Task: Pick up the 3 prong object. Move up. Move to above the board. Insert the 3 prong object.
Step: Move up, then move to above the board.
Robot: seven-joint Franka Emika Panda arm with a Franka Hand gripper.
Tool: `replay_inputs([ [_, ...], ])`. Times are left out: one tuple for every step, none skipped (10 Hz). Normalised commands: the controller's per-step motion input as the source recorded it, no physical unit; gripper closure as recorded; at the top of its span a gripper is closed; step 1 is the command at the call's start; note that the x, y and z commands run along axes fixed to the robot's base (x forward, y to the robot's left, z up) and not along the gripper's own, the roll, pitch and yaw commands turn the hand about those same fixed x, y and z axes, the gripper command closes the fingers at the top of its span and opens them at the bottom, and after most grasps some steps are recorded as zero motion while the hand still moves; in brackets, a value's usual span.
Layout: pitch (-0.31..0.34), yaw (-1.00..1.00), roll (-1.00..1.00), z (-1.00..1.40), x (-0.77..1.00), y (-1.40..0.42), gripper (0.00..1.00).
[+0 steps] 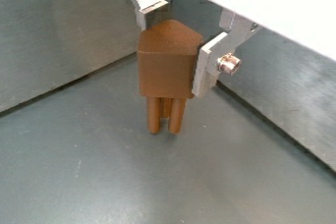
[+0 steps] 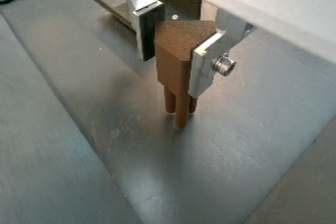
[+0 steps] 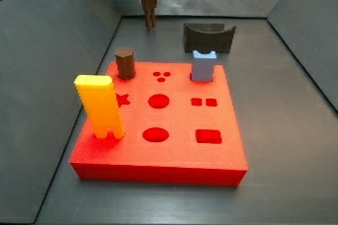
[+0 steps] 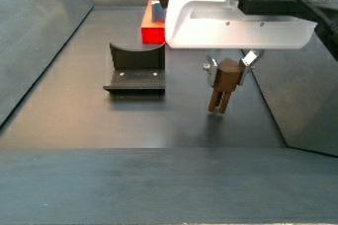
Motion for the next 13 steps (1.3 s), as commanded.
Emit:
replay_inputs([
  [0.020,0.03,0.00,0.80,-0.04,0.02,1.00],
  [0.043,0.02,0.01,0.71,-0.06,0.01,1.00],
  [0.051,0.01,0.02,0.59,-0.05,0.01,1.00],
  [0.057,0.00,0.05,0.41,-0.04,0.00,1.00],
  [0.062,0.01,0.07,0.26,-0.03,0.00,1.00],
  [0.173,0.17,0.11,1.00,0.16,0.04,1.00],
  [0.184,0.17,0.12,1.00,0.16,0.04,1.00],
  [0.195,0.14,0.12,1.00,0.15,0.03,1.00],
  [0.159,0.10,0.11,1.00,0.14,0.03,1.00],
  [0.125,0.07,0.10,1.00,0.13,0.02,1.00],
  [0.105,0.05,0.09,1.00,0.11,0.02,1.00],
  [0.103,0.05,0.09,1.00,0.11,0.02,1.00],
  [0.103,0.04,0.09,1.00,0.10,0.01,1.00],
])
